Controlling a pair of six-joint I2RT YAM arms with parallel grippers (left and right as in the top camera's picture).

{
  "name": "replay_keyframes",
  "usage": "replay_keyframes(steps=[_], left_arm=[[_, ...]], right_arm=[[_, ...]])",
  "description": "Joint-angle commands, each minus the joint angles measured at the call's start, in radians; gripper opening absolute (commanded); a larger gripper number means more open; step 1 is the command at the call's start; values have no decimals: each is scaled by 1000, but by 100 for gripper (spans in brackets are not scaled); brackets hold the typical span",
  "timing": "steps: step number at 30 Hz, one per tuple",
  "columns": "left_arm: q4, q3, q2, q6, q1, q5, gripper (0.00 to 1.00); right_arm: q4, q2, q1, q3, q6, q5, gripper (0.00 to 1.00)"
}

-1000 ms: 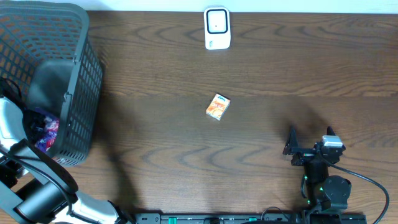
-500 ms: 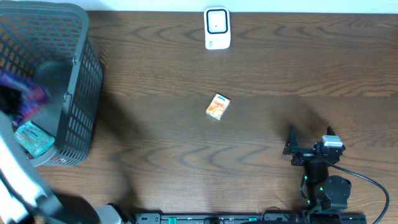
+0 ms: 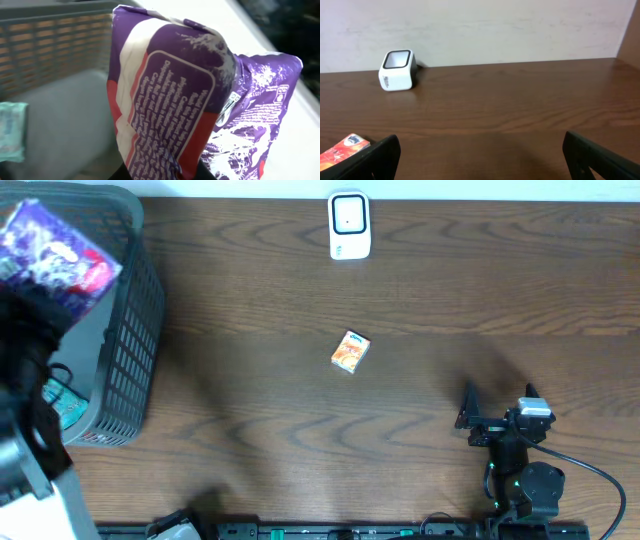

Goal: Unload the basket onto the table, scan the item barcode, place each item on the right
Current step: 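Carry purple bag out and drop it beside the Kleenex pack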

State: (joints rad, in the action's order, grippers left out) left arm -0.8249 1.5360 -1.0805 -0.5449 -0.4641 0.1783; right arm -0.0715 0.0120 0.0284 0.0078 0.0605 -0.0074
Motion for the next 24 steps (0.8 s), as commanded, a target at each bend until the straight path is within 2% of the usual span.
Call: replay_keyframes(steps=[1,4,8,14,19,24], left_arm=[[13,5,70,21,105,13,7],[16,5,97,27,211,13,7],[31,5,123,158,364,13,7],[29,3,106,168,578,24,7],[24,-3,26,168,719,23,7],[19,-9,-131,167,792,24,7]], right_arm=[[-3,-5,-10,-2,10,2,99],[-3,-5,-10,-2,10,2,99],[-3,-5,-10,-2,10,2,99],[-3,-5,-10,-2,10,2,99],[-3,-5,-10,-2,10,2,99],[-3,-5,-10,-2,10,2,99]])
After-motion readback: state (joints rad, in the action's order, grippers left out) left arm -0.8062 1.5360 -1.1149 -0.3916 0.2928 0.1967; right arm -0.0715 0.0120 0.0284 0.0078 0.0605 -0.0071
